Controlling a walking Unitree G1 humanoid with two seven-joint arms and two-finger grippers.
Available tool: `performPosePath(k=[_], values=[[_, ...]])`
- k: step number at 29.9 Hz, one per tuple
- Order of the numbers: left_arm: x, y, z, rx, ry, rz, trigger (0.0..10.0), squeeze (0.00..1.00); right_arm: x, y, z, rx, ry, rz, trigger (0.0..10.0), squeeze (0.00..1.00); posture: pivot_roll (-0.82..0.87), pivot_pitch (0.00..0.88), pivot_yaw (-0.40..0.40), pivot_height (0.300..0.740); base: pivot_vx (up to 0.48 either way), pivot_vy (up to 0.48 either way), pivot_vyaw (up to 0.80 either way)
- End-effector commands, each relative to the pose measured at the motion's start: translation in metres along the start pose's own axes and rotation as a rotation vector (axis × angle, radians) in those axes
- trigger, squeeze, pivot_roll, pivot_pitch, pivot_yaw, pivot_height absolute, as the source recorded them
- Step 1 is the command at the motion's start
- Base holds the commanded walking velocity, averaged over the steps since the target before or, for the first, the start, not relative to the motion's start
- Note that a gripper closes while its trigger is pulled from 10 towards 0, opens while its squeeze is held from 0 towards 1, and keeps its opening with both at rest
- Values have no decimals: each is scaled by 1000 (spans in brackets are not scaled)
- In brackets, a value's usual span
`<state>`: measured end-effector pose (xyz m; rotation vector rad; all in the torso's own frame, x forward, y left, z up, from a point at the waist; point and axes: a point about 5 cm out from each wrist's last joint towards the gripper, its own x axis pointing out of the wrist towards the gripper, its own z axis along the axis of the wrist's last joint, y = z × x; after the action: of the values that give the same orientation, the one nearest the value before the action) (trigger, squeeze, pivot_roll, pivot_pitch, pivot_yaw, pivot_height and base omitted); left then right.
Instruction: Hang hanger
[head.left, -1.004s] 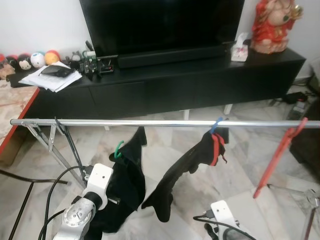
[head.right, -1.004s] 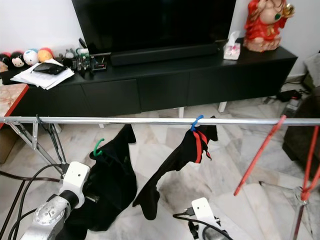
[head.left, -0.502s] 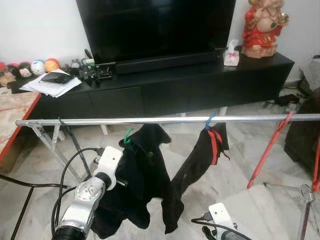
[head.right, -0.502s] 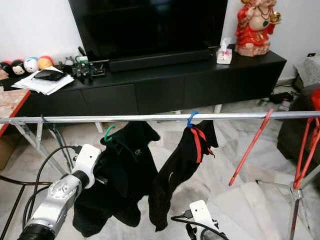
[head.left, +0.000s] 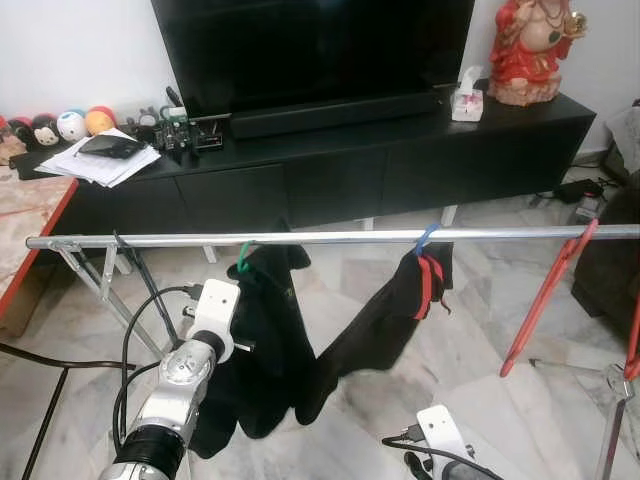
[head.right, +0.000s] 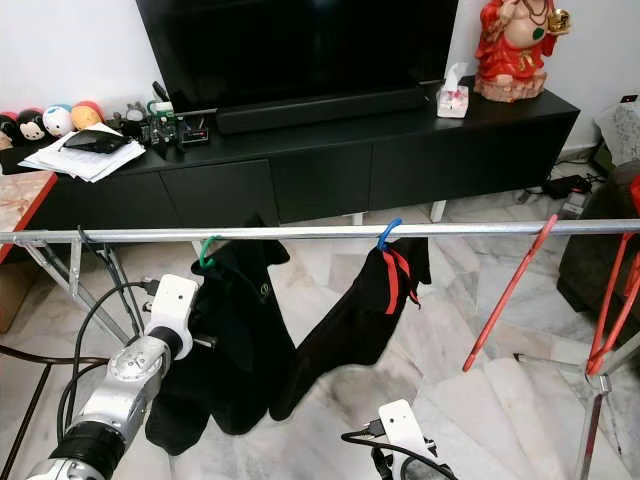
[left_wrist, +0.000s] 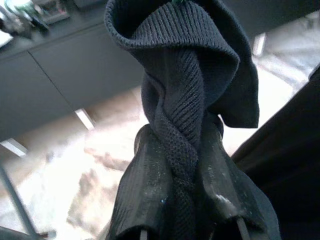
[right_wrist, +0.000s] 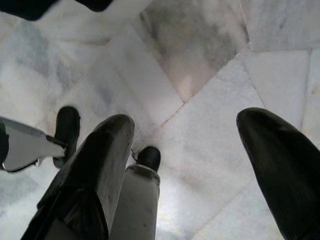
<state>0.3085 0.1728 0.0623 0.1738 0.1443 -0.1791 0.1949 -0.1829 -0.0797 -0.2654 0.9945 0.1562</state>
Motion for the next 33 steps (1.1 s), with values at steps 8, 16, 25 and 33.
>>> performPosePath(k=[8, 16, 25, 33], values=[[-39, 9, -6, -9, -95, 85, 10000, 0, 0, 1, -2, 34, 2, -16, 10000, 0, -138, 0, 87, 740, 0, 92, 0], [-38, 5, -1, -7, -103, 85, 10000, 0, 0, 1, -3, 75, 12, -23, 10000, 0, -141, 0, 87, 740, 0, 402, -305], [-36, 1, 2, -10, -105, 69, 10000, 0, 0, 1, -2, 69, 4, -27, 10000, 0, -144, 0, 90, 740, 0, 356, -583], [-37, -8, 5, -5, -114, -5, 10000, 0, 0, 1, -3, 82, 5, -29, 10000, 0, -141, 0, 89, 740, 0, 0, -205]])
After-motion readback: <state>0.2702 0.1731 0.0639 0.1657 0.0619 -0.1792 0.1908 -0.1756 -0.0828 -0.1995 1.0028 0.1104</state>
